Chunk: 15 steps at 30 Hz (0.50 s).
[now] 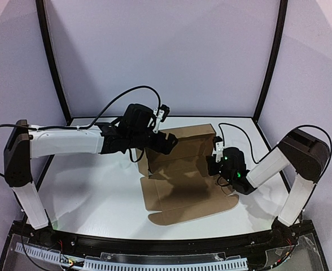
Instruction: Fold the paper box
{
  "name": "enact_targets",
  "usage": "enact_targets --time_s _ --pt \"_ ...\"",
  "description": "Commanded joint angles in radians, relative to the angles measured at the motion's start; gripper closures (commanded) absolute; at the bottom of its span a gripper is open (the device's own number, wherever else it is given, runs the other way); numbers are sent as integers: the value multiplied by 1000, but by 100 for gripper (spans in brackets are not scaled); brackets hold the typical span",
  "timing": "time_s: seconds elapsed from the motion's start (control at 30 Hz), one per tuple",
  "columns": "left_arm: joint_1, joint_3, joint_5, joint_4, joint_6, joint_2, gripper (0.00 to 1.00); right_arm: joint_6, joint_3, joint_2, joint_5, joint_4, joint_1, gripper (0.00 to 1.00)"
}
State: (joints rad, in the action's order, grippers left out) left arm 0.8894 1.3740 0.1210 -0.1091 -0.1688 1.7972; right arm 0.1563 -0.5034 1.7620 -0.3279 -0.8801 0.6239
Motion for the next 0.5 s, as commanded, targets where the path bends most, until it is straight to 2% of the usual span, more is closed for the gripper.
enact_targets --time_s 0.0,0.13,0.2,0.3,0.37,0.47 --pt "-8 -38 5 -218 -41 63 6 -4 22 -85 24 63 7 30" --pt "-8 -45 -6 -218 -39 68 6 -195 63 -208 -32 67 7 13" --pt "-9 -43 -8 -220 -35 68 6 -231 87 -282 -63 56 -2 4" --pt "-9 -41 -8 -220 -31 64 6 -330 122 -397 99 10 -15 2" --pt "-9 -42 -18 -216 -26 63 6 -421 45 -463 198 163 -9 2" --pt "-10 -44 -30 -216 -14 61 6 -594 -139 -520 397 617 -9 2"
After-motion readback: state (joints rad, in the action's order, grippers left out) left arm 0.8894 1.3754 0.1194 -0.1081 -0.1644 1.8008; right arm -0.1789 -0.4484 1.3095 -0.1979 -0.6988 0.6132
